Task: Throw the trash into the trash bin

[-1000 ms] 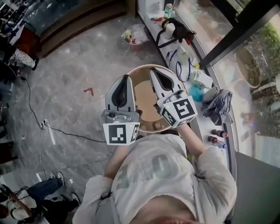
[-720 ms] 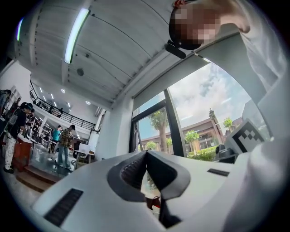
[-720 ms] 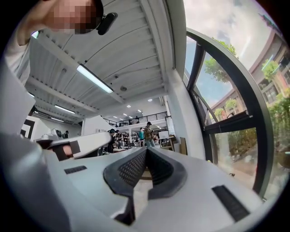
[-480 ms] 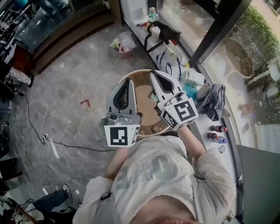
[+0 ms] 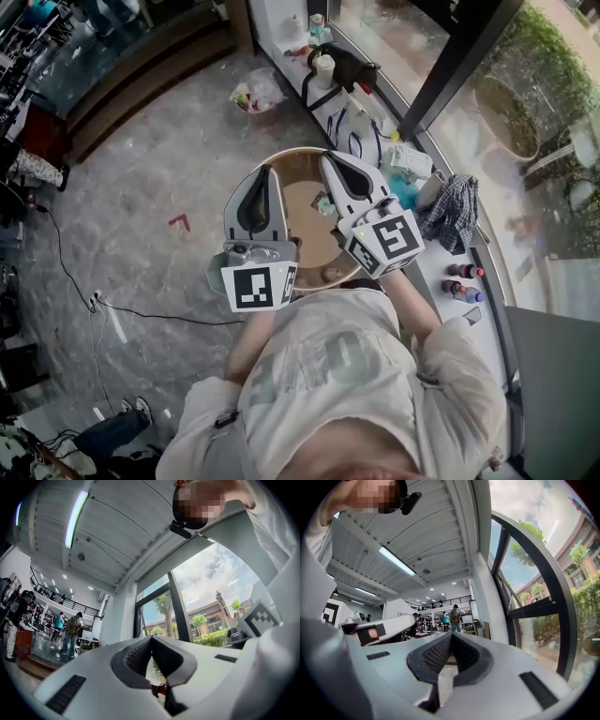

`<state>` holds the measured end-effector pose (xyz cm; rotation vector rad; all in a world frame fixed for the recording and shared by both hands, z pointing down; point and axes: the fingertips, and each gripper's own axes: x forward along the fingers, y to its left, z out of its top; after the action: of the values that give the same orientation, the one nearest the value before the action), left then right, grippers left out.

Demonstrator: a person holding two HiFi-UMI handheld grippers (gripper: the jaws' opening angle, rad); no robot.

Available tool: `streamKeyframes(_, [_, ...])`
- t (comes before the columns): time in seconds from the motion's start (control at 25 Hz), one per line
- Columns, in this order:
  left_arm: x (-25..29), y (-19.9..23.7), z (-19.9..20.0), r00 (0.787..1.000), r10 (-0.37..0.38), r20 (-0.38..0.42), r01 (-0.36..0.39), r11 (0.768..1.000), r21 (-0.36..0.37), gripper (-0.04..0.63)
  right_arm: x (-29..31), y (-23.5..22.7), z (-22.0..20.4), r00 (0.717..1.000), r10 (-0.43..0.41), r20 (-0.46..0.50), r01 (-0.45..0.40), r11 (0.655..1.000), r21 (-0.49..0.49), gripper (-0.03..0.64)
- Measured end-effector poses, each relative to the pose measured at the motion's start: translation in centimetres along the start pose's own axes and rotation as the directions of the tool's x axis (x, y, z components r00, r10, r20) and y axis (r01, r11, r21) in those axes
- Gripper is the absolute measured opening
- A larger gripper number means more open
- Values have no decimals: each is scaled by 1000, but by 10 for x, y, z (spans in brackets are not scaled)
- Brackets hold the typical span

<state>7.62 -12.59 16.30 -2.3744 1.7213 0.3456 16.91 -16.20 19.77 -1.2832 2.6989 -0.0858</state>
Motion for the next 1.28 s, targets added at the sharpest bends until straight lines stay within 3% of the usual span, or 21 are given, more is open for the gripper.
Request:
streamKeyframes(0.2, [-1, -1, -4, 1000, 11, -13, -11, 1000, 28, 11, 1, -1, -8, 1000, 1, -6, -1, 1000, 13, 14])
streamKeyframes(0.48, [-11, 4, -12, 999, 20, -40, -20, 1000, -3, 11, 1, -1, -30, 997, 6, -70, -9, 999, -44, 14])
streamKeyframes(0.6, [-16, 7, -27, 997, 37, -71, -38, 999, -22, 11, 3, -10, -60, 986, 30, -161, -37, 999, -36, 15])
streamKeyframes(0.8, [-20, 11, -61, 986, 34, -164, -48, 995, -83, 11, 11, -34, -138, 944, 47, -328, -60, 998, -30, 26])
streamKeyframes(0.88, [-26, 12, -69, 979, 37, -201, -55, 995, -82, 11, 12, -46, -173, 927, 25, -375, -56, 996, -70, 247])
streamKeyframes(0.96, [-31, 13, -82, 969, 46, -243, -65, 995, -71, 11, 10, -59, -217, 886, 20, -463, -70, 993, -91, 267])
streamKeyframes(1.08, [-40, 17, -123, 941, 69, -332, -88, 995, -42, 11, 5, -79, -301, 792, 43, -609, -116, 990, -81, 268])
streamKeyframes(1.16, [-45, 18, -158, 918, 72, -390, -104, 993, -61, 11, 0, -93, -364, 715, 61, -697, -145, 988, -62, 268])
streamKeyframes(1.28, [-59, 17, -208, 895, 58, -442, -102, 992, -76, 11, -13, -108, -461, 561, 77, -824, -148, 989, -9, 268])
